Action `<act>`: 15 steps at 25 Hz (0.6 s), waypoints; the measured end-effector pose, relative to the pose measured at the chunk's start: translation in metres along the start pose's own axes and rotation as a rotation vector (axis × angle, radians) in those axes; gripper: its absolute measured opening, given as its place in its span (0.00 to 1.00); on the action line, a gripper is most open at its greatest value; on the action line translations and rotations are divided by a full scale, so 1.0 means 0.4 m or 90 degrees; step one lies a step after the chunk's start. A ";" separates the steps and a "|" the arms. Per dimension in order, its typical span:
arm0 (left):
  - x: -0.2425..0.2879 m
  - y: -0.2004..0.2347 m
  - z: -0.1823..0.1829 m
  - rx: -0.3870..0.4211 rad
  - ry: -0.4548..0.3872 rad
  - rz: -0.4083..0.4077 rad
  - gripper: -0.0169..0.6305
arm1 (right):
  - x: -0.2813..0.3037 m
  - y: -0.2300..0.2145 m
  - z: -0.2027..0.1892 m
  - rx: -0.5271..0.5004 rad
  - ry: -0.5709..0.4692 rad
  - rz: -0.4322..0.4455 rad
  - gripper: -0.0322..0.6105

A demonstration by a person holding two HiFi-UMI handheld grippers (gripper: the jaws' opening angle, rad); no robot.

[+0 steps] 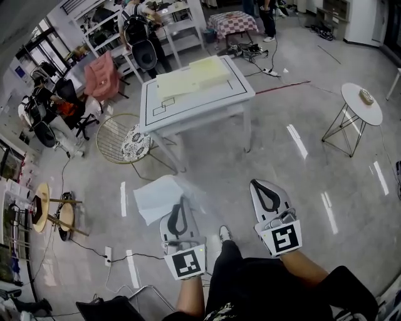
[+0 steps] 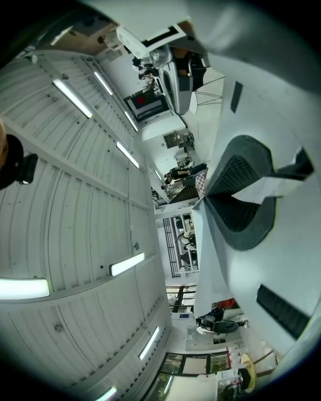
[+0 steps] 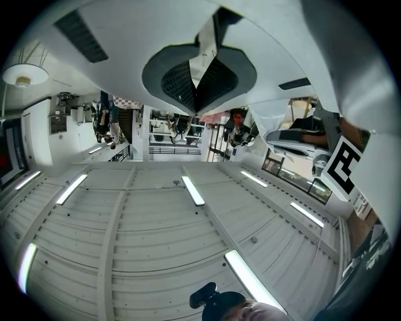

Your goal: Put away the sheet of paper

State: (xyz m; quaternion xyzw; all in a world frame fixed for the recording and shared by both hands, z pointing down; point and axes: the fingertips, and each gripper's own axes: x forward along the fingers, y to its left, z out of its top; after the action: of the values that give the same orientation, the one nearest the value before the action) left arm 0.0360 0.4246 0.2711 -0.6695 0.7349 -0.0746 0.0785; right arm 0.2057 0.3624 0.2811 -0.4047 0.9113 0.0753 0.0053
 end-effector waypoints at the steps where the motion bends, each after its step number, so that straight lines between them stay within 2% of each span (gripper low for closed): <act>1: 0.011 0.004 0.002 0.001 -0.001 -0.003 0.03 | 0.008 -0.002 0.001 0.000 0.001 -0.003 0.05; 7: 0.068 0.029 0.003 0.004 0.001 -0.028 0.03 | 0.069 -0.012 -0.001 -0.013 0.003 -0.009 0.05; 15: 0.126 0.086 0.001 0.009 0.002 -0.033 0.03 | 0.157 0.012 0.008 0.008 0.011 -0.003 0.05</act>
State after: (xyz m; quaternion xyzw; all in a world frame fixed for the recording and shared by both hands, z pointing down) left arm -0.0019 0.3775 0.2625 -0.6874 0.7171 -0.0829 0.0799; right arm 0.1598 0.3200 0.2743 -0.4077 0.9108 0.0657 0.0002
